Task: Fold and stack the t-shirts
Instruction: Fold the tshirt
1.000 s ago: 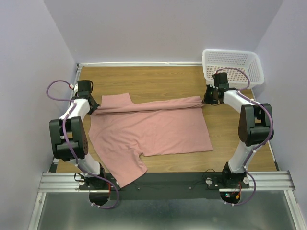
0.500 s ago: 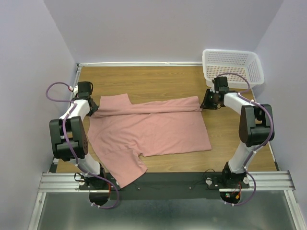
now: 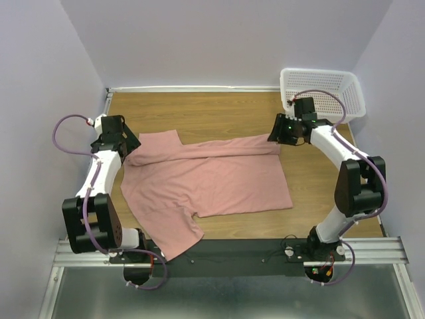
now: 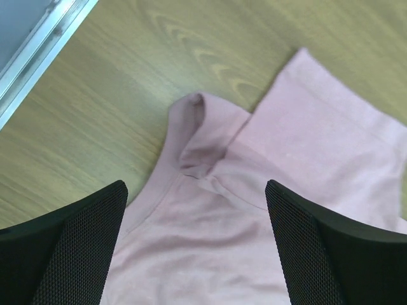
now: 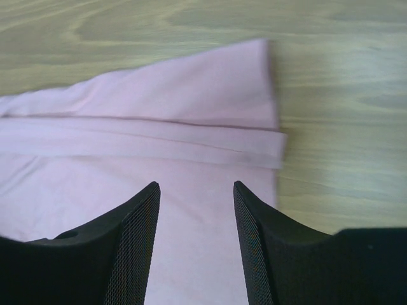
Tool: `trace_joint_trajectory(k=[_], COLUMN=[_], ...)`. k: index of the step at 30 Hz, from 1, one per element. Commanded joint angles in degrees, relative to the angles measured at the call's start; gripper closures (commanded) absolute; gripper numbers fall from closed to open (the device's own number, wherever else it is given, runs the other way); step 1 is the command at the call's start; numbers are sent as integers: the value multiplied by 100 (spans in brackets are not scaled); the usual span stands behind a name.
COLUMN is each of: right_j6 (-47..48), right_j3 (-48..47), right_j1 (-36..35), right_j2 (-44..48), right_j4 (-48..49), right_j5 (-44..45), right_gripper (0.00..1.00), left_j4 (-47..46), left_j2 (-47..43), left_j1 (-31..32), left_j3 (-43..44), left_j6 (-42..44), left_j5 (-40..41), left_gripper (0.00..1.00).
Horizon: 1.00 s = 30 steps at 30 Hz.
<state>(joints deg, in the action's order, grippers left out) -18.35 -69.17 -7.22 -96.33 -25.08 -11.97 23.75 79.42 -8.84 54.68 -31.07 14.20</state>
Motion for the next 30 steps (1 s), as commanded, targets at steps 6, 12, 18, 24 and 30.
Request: trace_joint_trajectory(k=[6,12,18,24,30], right_j6=[-589,-732,-723,-670,-389], right_j3=[-300,-282,-18,421,325], right_j1=[-877,-833,-342,335,424], right_j2=[-772,-1335,-1529,-1222,-949], right_j4=[431,688,759,750,715], right_j5=[-649,27,642,1082,909], right_gripper=[42,42,43,43,43], left_j4=[8,-257,-353,-467,-319], left_j2=[275,1066,1866,1876,1586], left_j1=[1023,1165,1157,1332,1359], left_j3=[174,350,649,545,526], left_j6=[-549,-690,-453,-619,-638], left_j5=[-57,171,137,-356,-716], left_gripper=[14,28,34,34,25])
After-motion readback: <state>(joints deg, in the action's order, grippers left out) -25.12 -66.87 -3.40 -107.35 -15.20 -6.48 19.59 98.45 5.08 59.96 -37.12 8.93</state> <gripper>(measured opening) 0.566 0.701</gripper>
